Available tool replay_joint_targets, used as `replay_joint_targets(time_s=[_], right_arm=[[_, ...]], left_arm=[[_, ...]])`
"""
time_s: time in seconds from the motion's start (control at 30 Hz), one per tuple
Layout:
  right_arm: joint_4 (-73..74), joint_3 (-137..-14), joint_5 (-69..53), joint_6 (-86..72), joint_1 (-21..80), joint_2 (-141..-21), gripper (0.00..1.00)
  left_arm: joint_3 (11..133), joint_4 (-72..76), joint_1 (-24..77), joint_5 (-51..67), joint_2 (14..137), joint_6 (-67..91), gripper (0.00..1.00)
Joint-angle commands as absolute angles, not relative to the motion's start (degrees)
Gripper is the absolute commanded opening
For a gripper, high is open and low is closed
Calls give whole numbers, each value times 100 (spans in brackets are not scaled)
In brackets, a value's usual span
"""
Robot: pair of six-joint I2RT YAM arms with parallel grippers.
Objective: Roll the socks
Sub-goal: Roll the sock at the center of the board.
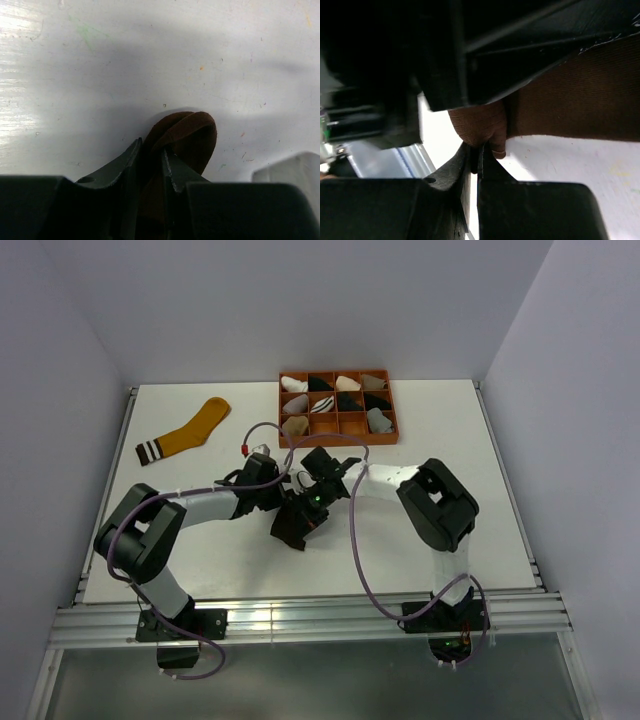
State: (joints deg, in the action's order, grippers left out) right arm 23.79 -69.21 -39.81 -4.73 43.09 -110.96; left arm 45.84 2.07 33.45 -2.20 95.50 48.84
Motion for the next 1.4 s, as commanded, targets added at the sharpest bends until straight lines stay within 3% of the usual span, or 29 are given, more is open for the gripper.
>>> replay_joint_targets(time_s=[0.0, 0.3, 0.73, 0.97, 1.37], right_arm=[[2250, -6768, -4368, -632, 4211, -11381, 0], [2039, -6855, -4527, -1037, 3788, -12075, 0], [1960, -6767, -4210, -1318, 3762, -12032, 0], [1951, -6768, -3964, -1450, 3771, -11892, 0], [1855, -6803, -3700, -1652, 3885, -11856, 0]], left_arm=[[4535, 483, 3366, -106, 9554, 4729, 26], [4280, 747, 3366, -70, 9282, 4650, 28], [4035, 18, 3349, -984, 7867, 5465, 70], [3350, -554, 3384, -906, 6892, 6538, 72], [2514, -53, 4140, -1239, 6837, 7559, 67]])
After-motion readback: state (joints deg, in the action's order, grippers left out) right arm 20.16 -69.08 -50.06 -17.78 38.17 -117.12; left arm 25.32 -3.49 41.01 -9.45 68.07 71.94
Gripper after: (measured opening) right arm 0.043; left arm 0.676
